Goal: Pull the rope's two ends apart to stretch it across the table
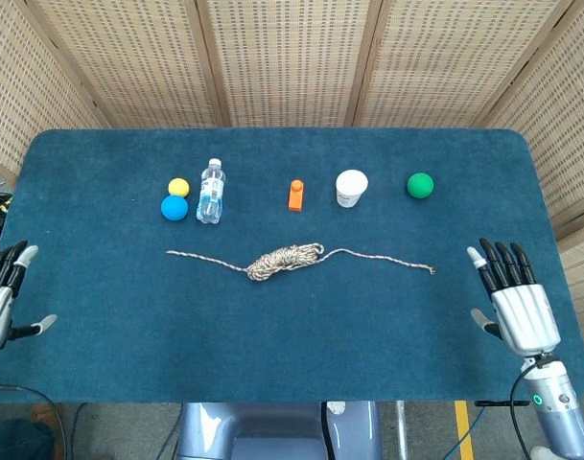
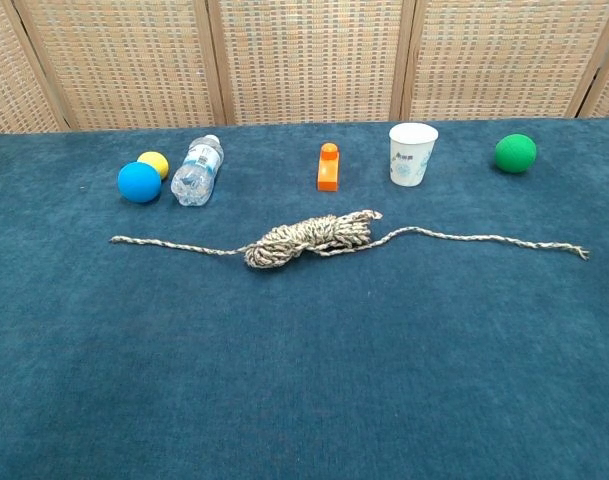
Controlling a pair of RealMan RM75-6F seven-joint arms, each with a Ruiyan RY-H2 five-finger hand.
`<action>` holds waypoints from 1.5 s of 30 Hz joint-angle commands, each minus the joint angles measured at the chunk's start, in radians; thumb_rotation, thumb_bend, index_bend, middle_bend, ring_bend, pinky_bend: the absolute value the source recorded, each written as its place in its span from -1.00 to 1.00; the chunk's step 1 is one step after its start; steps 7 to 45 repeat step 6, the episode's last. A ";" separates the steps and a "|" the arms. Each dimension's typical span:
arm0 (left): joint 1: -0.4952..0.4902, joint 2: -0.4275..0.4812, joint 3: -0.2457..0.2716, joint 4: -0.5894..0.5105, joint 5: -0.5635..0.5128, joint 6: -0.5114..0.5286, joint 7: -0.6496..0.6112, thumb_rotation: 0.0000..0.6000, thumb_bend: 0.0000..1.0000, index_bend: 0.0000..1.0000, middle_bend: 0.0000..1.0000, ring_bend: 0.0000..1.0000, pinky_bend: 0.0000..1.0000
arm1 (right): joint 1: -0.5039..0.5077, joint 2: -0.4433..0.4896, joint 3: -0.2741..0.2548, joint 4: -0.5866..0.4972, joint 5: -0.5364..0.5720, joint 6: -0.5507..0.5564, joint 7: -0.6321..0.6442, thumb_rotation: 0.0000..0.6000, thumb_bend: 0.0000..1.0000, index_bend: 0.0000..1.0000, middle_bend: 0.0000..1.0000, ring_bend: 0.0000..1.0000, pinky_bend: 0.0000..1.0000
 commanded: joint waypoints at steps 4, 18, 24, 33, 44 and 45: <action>0.038 0.010 0.006 -0.025 0.030 0.033 -0.004 1.00 -1.00 -1.00 -1.00 -1.00 -1.00 | -0.051 -0.001 -0.012 -0.014 -0.030 0.045 0.005 1.00 -1.00 -1.00 -1.00 -1.00 -1.00; 0.048 0.018 0.008 -0.042 0.038 0.039 0.007 1.00 -1.00 -1.00 -1.00 -1.00 -1.00 | -0.064 -0.009 -0.014 -0.007 -0.042 0.056 -0.001 1.00 -1.00 -1.00 -1.00 -1.00 -1.00; 0.048 0.018 0.008 -0.042 0.038 0.039 0.007 1.00 -1.00 -1.00 -1.00 -1.00 -1.00 | -0.064 -0.009 -0.014 -0.007 -0.042 0.056 -0.001 1.00 -1.00 -1.00 -1.00 -1.00 -1.00; 0.048 0.018 0.008 -0.042 0.038 0.039 0.007 1.00 -1.00 -1.00 -1.00 -1.00 -1.00 | -0.064 -0.009 -0.014 -0.007 -0.042 0.056 -0.001 1.00 -1.00 -1.00 -1.00 -1.00 -1.00; 0.048 0.018 0.008 -0.042 0.038 0.039 0.007 1.00 -1.00 -1.00 -1.00 -1.00 -1.00 | -0.064 -0.009 -0.014 -0.007 -0.042 0.056 -0.001 1.00 -1.00 -1.00 -1.00 -1.00 -1.00; 0.048 0.018 0.008 -0.042 0.038 0.039 0.007 1.00 -1.00 -1.00 -1.00 -1.00 -1.00 | -0.064 -0.009 -0.014 -0.007 -0.042 0.056 -0.001 1.00 -1.00 -1.00 -1.00 -1.00 -1.00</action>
